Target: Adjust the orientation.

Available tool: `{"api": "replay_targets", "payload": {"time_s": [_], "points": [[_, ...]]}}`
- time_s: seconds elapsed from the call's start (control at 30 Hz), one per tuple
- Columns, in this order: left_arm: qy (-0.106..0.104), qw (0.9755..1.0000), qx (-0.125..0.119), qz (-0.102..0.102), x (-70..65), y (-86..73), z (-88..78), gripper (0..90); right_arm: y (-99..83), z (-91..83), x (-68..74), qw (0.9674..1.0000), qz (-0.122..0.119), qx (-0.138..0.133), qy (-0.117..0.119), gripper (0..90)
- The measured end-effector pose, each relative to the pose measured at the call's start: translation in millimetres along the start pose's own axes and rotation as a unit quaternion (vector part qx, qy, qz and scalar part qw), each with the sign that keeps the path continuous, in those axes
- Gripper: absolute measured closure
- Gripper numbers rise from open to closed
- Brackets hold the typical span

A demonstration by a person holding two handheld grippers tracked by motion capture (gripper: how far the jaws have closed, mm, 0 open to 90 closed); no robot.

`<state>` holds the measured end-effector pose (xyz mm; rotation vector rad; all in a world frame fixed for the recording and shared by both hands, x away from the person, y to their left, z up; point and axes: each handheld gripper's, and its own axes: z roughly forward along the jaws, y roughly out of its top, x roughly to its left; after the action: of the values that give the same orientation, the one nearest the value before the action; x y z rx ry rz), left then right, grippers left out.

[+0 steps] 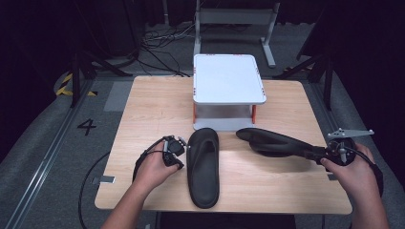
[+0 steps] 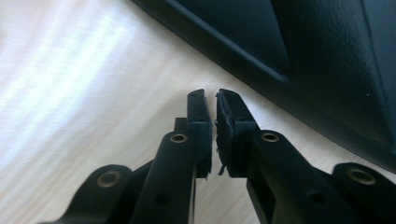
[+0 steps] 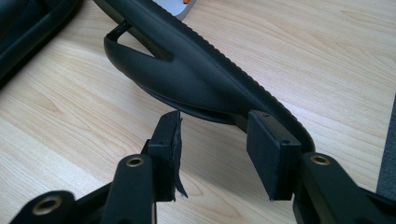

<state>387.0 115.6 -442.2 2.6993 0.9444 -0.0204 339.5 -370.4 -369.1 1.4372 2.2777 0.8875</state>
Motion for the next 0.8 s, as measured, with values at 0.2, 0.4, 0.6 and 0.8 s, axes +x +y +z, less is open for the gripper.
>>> {"api": "replay_targets", "payload": {"time_s": [0.2, 0.4, 0.6, 0.8], "points": [[-0.003, 0.9999, -0.010, 0.011, -10.3, 11.4, 4.0, 86.6, -1.0, 1.4, 0.3, 1.0000, -0.001, 0.004, -0.001, 56.0], [-0.018, 0.9993, 0.019, 0.025, -25.6, 16.7, 6.5, 86.1, -1.6, 1.7, 2.5, 1.0000, -0.004, 0.005, 0.000, 56.0], [-0.042, 0.9976, 0.045, 0.031, -34.7, 12.0, 5.6, 85.9, -2.4, -1.2, 1.8, 1.0000, -0.001, 0.002, -0.002, 56.0], [-0.076, 0.9938, 0.051, 0.063, -55.9, 18.7, 8.4, 84.1, -1.7, -1.7, 2.0, 1.0000, -0.004, -0.001, -0.001, 55.6]]}}
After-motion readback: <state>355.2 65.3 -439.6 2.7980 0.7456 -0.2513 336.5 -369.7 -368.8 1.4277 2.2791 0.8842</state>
